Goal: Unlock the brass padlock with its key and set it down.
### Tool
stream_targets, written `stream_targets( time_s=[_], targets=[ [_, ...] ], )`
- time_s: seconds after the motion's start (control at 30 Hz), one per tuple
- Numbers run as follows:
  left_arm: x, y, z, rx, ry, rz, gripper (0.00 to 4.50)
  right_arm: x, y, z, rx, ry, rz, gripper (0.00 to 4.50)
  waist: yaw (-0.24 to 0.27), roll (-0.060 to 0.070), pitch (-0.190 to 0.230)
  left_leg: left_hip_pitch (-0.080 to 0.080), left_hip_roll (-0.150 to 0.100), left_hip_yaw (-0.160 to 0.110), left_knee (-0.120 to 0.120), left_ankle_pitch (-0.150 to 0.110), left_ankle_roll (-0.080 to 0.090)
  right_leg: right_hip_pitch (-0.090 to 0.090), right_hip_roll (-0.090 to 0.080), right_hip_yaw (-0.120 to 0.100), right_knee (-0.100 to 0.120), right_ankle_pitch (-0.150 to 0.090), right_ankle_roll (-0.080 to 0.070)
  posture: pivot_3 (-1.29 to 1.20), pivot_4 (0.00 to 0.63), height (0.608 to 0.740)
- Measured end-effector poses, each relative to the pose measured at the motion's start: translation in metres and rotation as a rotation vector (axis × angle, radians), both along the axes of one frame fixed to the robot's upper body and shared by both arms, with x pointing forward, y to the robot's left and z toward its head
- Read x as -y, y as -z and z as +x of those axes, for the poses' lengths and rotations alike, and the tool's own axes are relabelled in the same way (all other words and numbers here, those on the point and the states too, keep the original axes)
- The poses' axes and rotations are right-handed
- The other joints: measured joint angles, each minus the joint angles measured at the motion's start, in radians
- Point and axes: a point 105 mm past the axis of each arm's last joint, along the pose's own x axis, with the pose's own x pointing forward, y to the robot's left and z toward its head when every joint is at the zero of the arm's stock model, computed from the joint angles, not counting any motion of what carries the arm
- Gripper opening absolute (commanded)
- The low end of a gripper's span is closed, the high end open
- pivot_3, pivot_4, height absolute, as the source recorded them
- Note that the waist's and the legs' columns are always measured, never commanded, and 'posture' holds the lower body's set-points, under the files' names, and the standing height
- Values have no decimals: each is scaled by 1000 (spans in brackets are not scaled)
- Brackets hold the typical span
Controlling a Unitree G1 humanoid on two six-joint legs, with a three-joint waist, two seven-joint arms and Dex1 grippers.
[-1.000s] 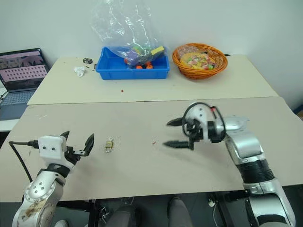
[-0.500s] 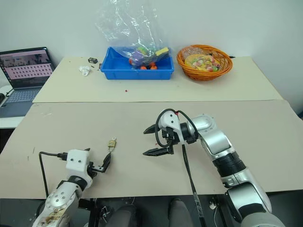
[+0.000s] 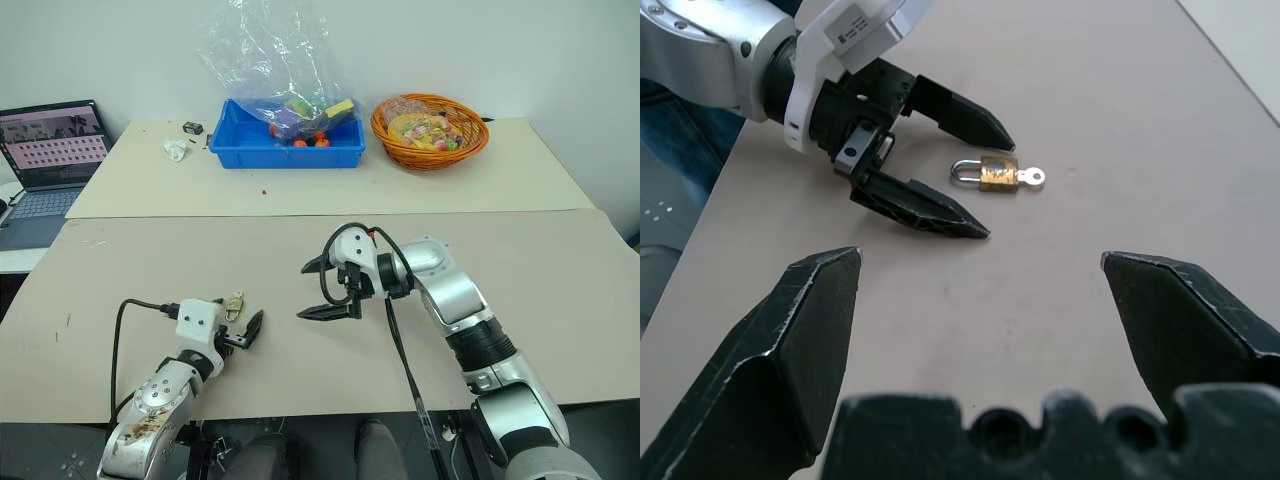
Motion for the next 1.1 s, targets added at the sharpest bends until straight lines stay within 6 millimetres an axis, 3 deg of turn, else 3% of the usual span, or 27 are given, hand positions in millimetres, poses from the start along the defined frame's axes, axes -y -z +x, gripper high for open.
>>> stream_targets(
  time_s=[0.73, 0.83, 1.03, 1.1],
  targets=[
    [-2, -5, 4, -103, -50, 36, 4429, 2, -22, -2, -40, 28, 121, 4500, -3, 0, 0, 1, 1, 0, 0, 0, 0, 1, 1, 0, 0, 0, 0, 0, 150, 728],
    [-2, -5, 4, -104, -51, 33, 3761, 2, -22, -2, -39, 30, 122, 4500, -4, 0, 0, 1, 1, 0, 0, 0, 0, 1, 1, 0, 0, 0, 0, 0, 150, 728],
    [-2, -4, 5, -107, -56, 27, 1431, 2, -23, -1, -39, 36, 128, 4500, -8, 0, 0, 1, 1, 0, 0, 0, 0, 1, 1, 0, 0, -1, 0, 0, 150, 728],
    [-3, -4, 5, -108, -60, 26, 875, 2, -23, -1, -39, 36, 129, 4500, -8, 0, 0, 1, 1, 0, 0, 0, 0, 1, 1, 0, 0, -1, 0, 0, 150, 728]
  ],
)
